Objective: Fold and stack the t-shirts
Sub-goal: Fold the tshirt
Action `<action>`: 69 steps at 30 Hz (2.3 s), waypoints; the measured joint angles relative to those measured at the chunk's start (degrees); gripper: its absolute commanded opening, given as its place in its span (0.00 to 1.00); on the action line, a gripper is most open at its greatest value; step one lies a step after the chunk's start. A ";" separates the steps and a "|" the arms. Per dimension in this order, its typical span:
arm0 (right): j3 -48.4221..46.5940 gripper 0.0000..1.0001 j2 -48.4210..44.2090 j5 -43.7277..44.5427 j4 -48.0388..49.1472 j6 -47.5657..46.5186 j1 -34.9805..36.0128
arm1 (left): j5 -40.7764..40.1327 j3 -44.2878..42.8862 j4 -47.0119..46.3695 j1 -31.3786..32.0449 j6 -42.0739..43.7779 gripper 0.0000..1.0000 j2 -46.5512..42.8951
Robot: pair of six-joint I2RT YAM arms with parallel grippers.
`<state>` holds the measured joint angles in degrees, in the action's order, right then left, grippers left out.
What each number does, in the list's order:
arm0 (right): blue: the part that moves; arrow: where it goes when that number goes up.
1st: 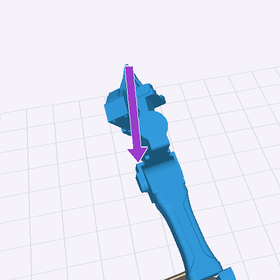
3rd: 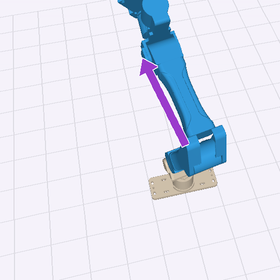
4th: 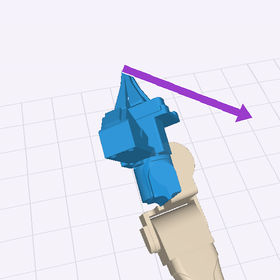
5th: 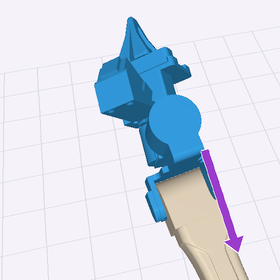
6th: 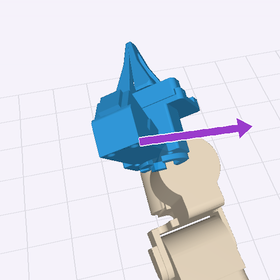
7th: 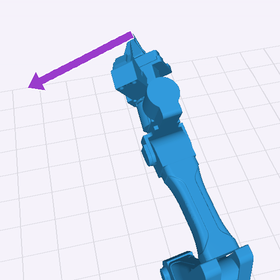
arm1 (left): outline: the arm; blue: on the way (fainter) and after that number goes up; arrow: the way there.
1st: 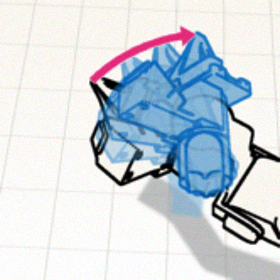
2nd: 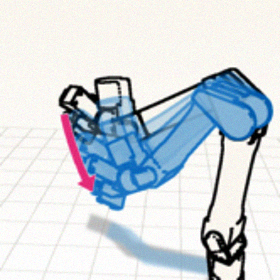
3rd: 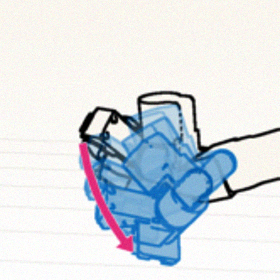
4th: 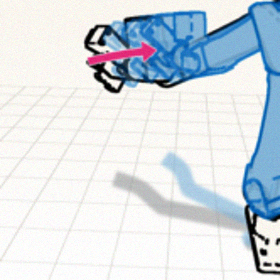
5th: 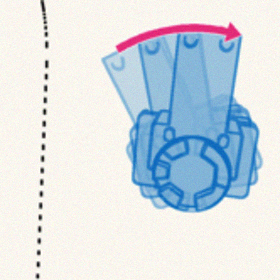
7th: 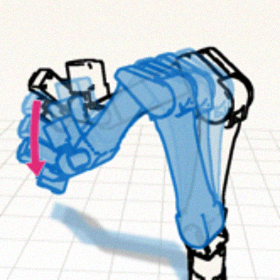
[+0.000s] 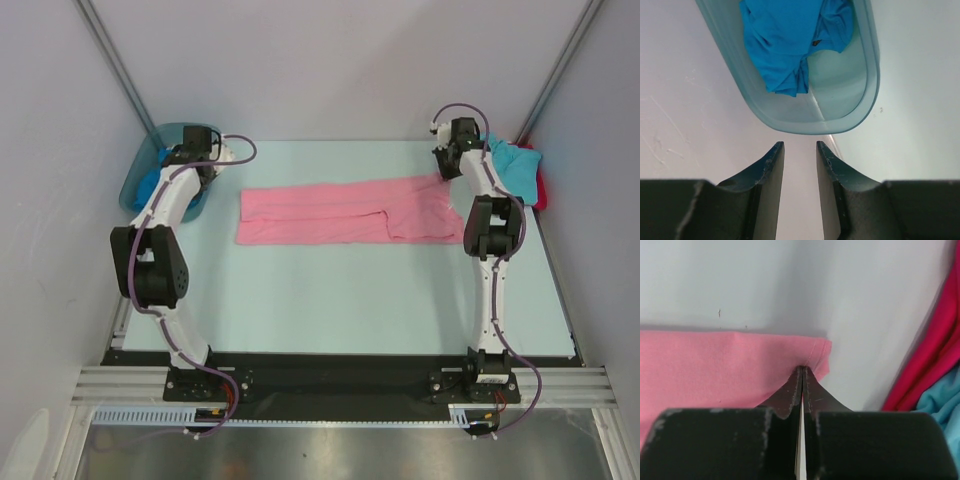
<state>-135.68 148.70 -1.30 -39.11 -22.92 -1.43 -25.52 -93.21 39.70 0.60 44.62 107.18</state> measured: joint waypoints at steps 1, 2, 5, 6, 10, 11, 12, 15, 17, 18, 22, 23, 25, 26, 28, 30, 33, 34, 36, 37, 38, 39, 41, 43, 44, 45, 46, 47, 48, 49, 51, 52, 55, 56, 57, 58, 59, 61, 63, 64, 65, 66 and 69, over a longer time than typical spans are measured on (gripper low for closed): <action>-0.33 0.00 0.37 1.01 0.46 -1.01 0.28 | -0.22 0.00 -0.04 0.04 0.17 0.37 -0.35; -0.33 0.00 0.46 2.05 0.63 -2.05 0.61 | -0.42 0.00 -0.07 0.17 0.46 0.37 -0.72; -0.33 0.00 1.16 6.69 3.34 -7.21 2.62 | -1.55 0.02 -0.28 0.83 0.63 0.38 -3.37; -0.33 0.00 1.53 7.48 4.24 -8.79 3.30 | -1.77 0.07 -0.37 1.07 0.79 0.37 -3.78; -0.96 0.00 3.52 11.58 9.70 -15.30 5.42 | -2.67 1.03 -0.68 2.16 1.03 0.38 -5.35; -0.96 0.00 3.93 12.55 11.32 -16.94 6.01 | -2.75 1.36 -0.70 2.45 1.05 0.38 -5.81; -0.96 0.00 4.26 13.11 12.39 -18.08 6.43 | -2.82 1.55 -0.66 2.58 1.03 0.38 -6.05; -0.96 0.00 5.33 14.86 16.61 -21.40 7.67 | -2.84 2.03 -0.68 2.91 1.03 0.37 -6.78; -0.96 0.00 5.95 15.78 18.95 -22.97 8.17 | -2.86 2.40 -0.76 3.04 1.01 0.37 -7.13; -0.96 0.00 6.27 16.28 20.22 -23.56 8.46 | -2.86 2.56 -0.72 3.08 0.98 0.38 -7.23; -0.96 0.00 6.82 17.88 24.04 -24.55 9.22 | -2.86 3.04 -0.83 3.23 0.98 0.38 -7.76; -0.96 0.00 6.82 18.32 24.59 -24.52 9.29 | -2.84 3.15 -0.83 3.28 1.01 0.38 -7.87; -0.96 0.00 6.80 19.43 25.92 -24.22 9.29 | -2.82 3.26 -0.83 3.41 1.01 0.37 -8.09; -0.90 0.00 6.80 20.15 26.60 -24.00 9.22 | -2.80 3.30 -0.85 3.48 1.03 0.38 -8.20; -0.46 0.00 6.75 21.42 27.50 -23.58 9.01 | -2.73 3.43 -1.03 3.58 1.03 0.38 -8.52; -0.09 0.00 6.73 22.62 27.71 -22.95 8.66 | -2.54 3.45 -1.11 3.74 1.03 0.37 -8.83; 0.55 0.03 6.08 23.26 26.45 -20.33 8.07 | -1.92 4.00 -1.68 4.31 1.29 0.37 -9.42; 0.79 0.04 4.83 21.90 23.78 -18.12 7.80 | -1.60 4.61 -2.16 4.57 1.66 0.37 -9.81; 0.83 0.04 2.80 19.06 19.63 -15.04 7.52 | -1.05 7.34 -3.87 5.38 2.93 0.35 -11.39; 0.90 0.03 0.98 16.94 16.46 -13.25 7.45 | -0.76 8.83 -4.52 5.81 3.52 0.33 -12.11; 1.14 0.03 -0.70 14.99 14.14 -11.96 7.41 | -0.61 10.12 -5.31 6.10 4.02 0.30 -12.63; 1.33 0.02 -3.08 12.41 11.13 -10.43 7.65 | -0.44 11.41 -6.16 6.32 4.44 0.26 -13.05; 1.38 0.01 -8.31 6.88 5.25 -8.20 9.11 | 0.07 12.70 -7.15 6.43 3.96 0.01 -13.14; 1.05 0.00 -12.33 2.43 1.09 -6.54 11.54 | 0.66 12.83 -6.99 6.05 2.29 0.00 -12.96; 0.61 0.00 -14.05 -0.28 -0.76 -5.49 13.40 | 0.96 12.81 -6.82 5.66 1.33 0.00 -12.96; 0.11 0.00 -15.26 -2.78 -2.21 -4.68 15.19 | 1.46 12.81 -6.58 5.18 0.22 0.00 -12.98; -0.26 0.00 -16.28 -5.70 -3.45 -3.74 17.18 | 1.75 12.85 -6.29 4.72 -0.61 0.00 -13.00; -0.59 0.00 -16.85 -8.13 -4.61 -2.99 19.12 | 1.95 12.96 -5.95 4.17 -1.46 0.00 -13.05; -1.05 0.00 -16.96 -10.49 -5.86 -2.51 21.11 | 1.99 13.40 -5.95 3.80 -2.29 0.00 -13.29; -1.25 0.00 -16.94 -12.72 -6.99 -2.08 22.95 | 2.08 14.19 -5.92 3.45 -2.82 0.00 -13.75; -1.25 0.00 -16.17 -16.55 -9.70 -1.42 25.83 | 2.12 16.63 -5.35 2.71 -3.67 0.00 -15.41; -1.25 0.00 -15.63 -18.23 -10.80 -1.05 26.84 | 2.12 17.57 -4.68 2.32 -4.00 0.00 -16.28; -1.25 0.00 -13.11 -21.79 -13.09 -0.02 28.63 | 2.60 18.40 -3.10 0.00 -4.68 0.00 -17.90; -1.25 0.00 -12.35 -22.38 -13.62 0.31 29.05 | 2.95 18.34 -3.08 -1.95 -5.14 0.00 -18.40; -1.20 0.00 -11.32 -23.02 -14.08 0.57 29.90 | 3.13 18.10 -2.95 -4.00 -5.51 0.00 -18.80; -1.16 0.00 -10.40 -23.28 -14.45 0.74 30.49 | 3.17 17.64 -2.80 -6.36 -5.77 0.00 -19.10; -1.05 0.00 -9.60 -23.23 -14.73 0.83 31.21 | 3.06 17.22 -2.80 -8.22 -6.05 0.01 -19.37; -0.13 0.00 -8.66 -21.92 -14.99 0.61 33.38 | 3.04 16.52 -3.17 -12.79 -6.95 0.00 -20.33; 1.42 0.00 -8.63 -19.47 -15.06 -0.24 36.44 | 2.82 16.59 -3.37 -15.78 -7.63 0.00 -21.70; 1.97 0.00 -8.63 -18.43 -15.06 -0.72 38.38 | 2.60 16.98 -3.85 -16.83 -7.74 0.00 -22.75; 2.29 0.00 -8.63 -17.90 -14.99 -1.01 40.09 | 2.36 17.86 -4.72 -17.44 -7.72 0.00 -24.02; 2.58 0.00 -8.63 -17.29 -14.99 -1.25 42.18 | 2.08 19.54 -6.10 -17.70 -7.65 0.00 -25.77; 2.69 0.00 -8.63 -15.06 -14.53 -1.77 47.80 | 2.23 24.83 -7.52 -18.08 -7.54 0.00 -30.47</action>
<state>-132.99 140.07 -16.36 -53.65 -24.69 46.37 -23.29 -68.38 32.18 -17.47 37.08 76.71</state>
